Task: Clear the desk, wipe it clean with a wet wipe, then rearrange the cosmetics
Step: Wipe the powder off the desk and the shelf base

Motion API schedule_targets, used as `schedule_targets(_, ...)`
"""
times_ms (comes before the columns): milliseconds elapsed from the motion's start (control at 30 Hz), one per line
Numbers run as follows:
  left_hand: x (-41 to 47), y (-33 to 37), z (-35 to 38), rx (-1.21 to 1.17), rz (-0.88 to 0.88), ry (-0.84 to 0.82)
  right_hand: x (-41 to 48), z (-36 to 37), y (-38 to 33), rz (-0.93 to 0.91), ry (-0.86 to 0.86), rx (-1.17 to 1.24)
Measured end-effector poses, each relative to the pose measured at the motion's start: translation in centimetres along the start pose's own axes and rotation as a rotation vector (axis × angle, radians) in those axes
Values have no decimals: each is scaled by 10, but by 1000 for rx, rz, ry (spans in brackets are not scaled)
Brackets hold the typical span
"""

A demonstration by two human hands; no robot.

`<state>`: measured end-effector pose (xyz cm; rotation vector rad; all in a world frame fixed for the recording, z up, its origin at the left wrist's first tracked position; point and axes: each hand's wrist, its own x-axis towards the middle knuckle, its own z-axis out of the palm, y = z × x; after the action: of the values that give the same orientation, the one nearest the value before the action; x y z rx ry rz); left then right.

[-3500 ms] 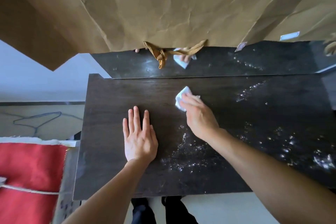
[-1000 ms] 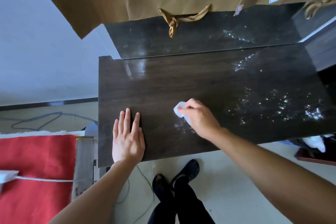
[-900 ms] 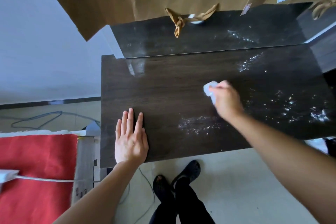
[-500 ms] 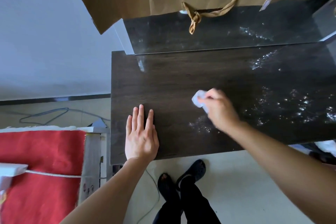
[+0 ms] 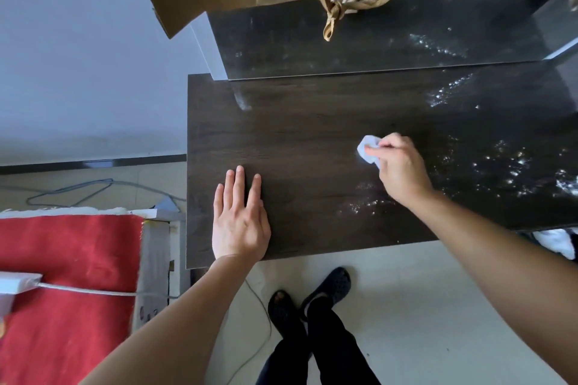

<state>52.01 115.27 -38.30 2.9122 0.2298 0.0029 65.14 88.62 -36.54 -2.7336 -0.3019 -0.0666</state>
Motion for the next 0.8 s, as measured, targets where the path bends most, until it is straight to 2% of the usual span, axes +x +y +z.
schedule_targets(67, -1, -1, 1, 0, -3, 2, -12, 4, -21, -16, -5, 30)
schedule_targets(100, -1, -1, 1, 0, -2, -2, -29, 7, -40, -115, -42, 64)
schedule_targets(167, -1, -1, 1, -5, -4, -7, -78, 13, -71, -402, -225, 133)
schedule_targets(233, 0, 0, 0, -13, -3, -7, -104, 8, -77, -539, -369, 159)
schedule_targets(300, 0, 1, -1, -16, -1, -7, -82, 1, -57, -445, -294, 154)
schedule_targets(400, 0, -1, 0, -14, 3, 4, -32, 0, -13, -141, -72, 59)
schedule_targets(467, -1, -2, 1, -17, 1, 5, -32, 4, -18, -53, -44, 50)
schedule_targets(533, -2, -1, 1, -22, 1, 4, -66, 11, -48, -131, -101, 66)
schedule_targets(600, -1, -1, 0, -28, 3, 6, -113, 14, -76, -369, -239, 102)
schedule_targets(667, 0, 0, 0, -32, 5, 4, -128, 9, -78, -517, -303, 93)
schedule_targets(733, 0, 0, 1, -40, 2, 9, -100, 3, -52, -527, -219, 26)
schedule_targets(800, 0, -1, 1, -37, 1, 13, -53, -6, -12, -357, -63, -137)
